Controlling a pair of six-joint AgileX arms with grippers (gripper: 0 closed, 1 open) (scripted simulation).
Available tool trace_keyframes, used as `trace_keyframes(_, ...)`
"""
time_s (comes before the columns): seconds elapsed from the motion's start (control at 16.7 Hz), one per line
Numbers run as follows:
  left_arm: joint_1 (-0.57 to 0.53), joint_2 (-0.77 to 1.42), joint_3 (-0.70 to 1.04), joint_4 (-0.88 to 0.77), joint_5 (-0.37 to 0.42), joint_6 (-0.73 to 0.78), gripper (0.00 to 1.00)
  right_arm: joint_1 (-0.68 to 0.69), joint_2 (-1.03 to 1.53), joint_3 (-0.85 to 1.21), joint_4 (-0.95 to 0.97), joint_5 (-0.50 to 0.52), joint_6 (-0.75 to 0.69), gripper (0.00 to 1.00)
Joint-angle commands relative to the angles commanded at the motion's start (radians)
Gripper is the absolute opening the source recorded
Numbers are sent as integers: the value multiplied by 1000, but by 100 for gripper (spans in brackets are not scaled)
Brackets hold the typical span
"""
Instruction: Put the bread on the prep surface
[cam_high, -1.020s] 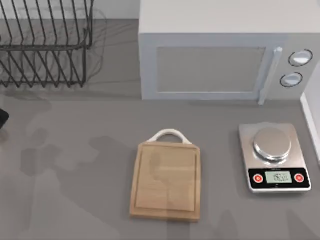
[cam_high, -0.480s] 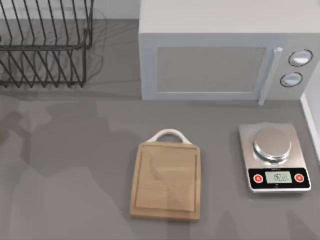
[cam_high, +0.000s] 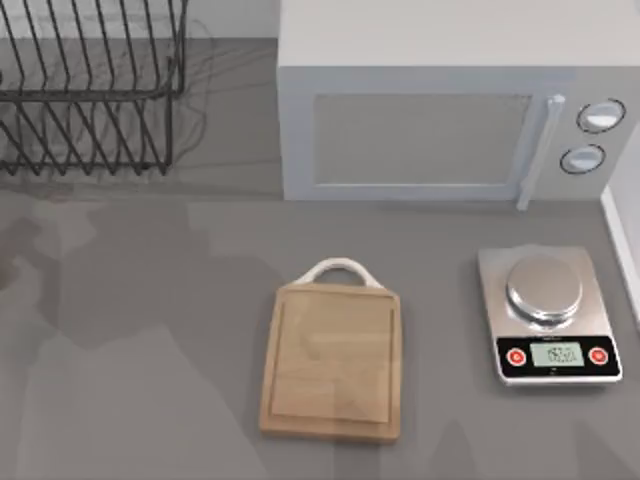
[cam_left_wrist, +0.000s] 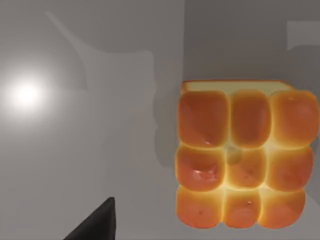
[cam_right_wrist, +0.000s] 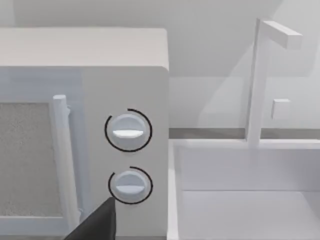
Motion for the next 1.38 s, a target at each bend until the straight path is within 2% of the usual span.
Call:
trace_keyframes(0.42, 6, 87, -122, 214, 1, 4, 100, 0, 0, 0, 0, 0, 0, 100)
trace_keyframes(0.72, 6, 100, -138, 236, 1, 5, 100, 0, 0, 0, 0, 0, 0, 100)
trace_keyframes(1.38, 6, 100, -138, 236, 1, 5, 17, 0, 0, 0, 0, 0, 0, 100)
